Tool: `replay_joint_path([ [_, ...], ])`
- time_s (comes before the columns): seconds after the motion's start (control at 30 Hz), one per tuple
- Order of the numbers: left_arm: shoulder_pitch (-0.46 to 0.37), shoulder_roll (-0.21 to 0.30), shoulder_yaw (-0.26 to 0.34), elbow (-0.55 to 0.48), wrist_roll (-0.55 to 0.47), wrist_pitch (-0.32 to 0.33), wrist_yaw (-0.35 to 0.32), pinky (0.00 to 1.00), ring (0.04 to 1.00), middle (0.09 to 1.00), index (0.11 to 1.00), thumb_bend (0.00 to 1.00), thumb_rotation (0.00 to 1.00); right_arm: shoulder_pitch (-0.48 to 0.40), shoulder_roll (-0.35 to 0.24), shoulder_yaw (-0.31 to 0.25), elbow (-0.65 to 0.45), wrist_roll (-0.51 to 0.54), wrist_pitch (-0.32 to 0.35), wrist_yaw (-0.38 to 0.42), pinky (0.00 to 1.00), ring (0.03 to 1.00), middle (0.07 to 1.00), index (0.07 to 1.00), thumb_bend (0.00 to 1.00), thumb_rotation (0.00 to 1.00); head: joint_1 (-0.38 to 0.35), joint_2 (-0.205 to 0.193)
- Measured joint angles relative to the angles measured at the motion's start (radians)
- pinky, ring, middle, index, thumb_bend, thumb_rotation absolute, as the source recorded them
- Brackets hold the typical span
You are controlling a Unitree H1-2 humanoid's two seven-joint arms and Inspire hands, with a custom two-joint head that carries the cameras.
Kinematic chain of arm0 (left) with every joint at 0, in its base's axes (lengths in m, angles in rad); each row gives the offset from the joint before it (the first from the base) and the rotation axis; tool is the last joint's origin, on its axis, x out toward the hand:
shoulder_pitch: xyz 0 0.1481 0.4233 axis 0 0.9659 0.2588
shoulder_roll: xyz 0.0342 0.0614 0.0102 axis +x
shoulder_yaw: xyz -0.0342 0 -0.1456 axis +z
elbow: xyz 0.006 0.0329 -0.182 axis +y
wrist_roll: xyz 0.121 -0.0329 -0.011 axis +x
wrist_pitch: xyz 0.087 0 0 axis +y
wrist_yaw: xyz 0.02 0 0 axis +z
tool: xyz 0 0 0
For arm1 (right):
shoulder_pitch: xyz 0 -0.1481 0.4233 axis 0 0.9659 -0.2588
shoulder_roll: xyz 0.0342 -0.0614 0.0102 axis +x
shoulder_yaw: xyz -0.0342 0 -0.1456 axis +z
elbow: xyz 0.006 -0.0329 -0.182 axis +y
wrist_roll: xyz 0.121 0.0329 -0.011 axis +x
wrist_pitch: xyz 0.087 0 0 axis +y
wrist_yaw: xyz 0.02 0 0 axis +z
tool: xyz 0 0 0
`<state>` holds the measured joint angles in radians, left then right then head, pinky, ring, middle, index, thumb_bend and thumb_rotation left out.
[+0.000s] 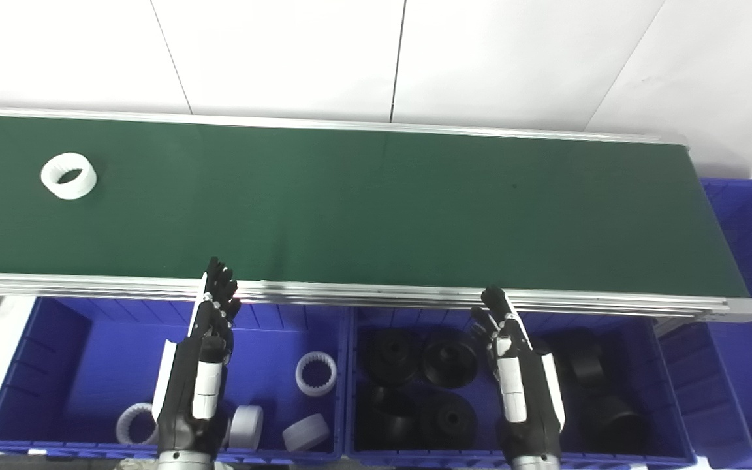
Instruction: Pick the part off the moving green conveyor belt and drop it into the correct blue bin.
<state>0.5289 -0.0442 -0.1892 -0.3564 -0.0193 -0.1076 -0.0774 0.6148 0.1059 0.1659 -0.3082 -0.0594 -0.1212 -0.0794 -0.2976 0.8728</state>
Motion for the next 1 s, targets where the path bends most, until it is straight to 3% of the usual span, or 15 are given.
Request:
replay_joint_path([
  [0.57,-0.013,0.006,0.0,0.022,-0.021,-0.016,-0.005,1.0,1.0,1.0,1.0,0.8,0.95,-0.001,-0.001,0.0,0.005,0.001,0.0,0.0,0.87,0.905,0.942,0.947,0.78,0.94,0.002,-0.009],
  [0.63,-0.014,0.006,0.0,0.027,-0.021,-0.036,-0.005,1.0,1.0,1.0,1.0,0.8,0.95,-0.001,-0.001,0.0,0.01,0.001,0.0,0.0,0.87,0.902,0.941,0.946,0.77,0.93,0.02,-0.041],
  [0.7,-0.015,0.006,-0.001,0.037,-0.02,-0.049,-0.005,1.0,1.0,1.0,1.0,0.8,0.95,-0.001,-0.001,-0.001,0.027,0.002,0.0,0.0,0.87,0.903,0.942,0.946,0.77,0.93,0.02,-0.041],
  [0.87,-0.011,0.006,-0.01,0.115,0.005,-0.122,-0.005,1.0,1.0,1.0,1.0,0.78,0.95,0.005,-0.004,-0.014,0.069,0.022,-0.004,0.0,0.87,0.911,0.947,0.95,0.78,0.93,0.121,-0.162],
  [0.9,-0.011,0.007,-0.013,0.131,0.007,-0.139,-0.005,1.0,1.0,1.0,1.0,0.78,0.95,0.005,-0.008,-0.017,0.079,0.03,-0.007,0.001,0.87,0.911,0.947,0.95,0.78,0.93,0.121,-0.163],
  [1.0,-0.011,0.007,-0.018,0.155,0.026,-0.159,-0.005,1.0,1.0,1.0,1.0,0.79,0.94,0.004,-0.022,-0.029,0.123,0.051,-0.041,0.004,0.87,0.912,0.95,0.953,0.77,0.94,0.162,-0.218],
])
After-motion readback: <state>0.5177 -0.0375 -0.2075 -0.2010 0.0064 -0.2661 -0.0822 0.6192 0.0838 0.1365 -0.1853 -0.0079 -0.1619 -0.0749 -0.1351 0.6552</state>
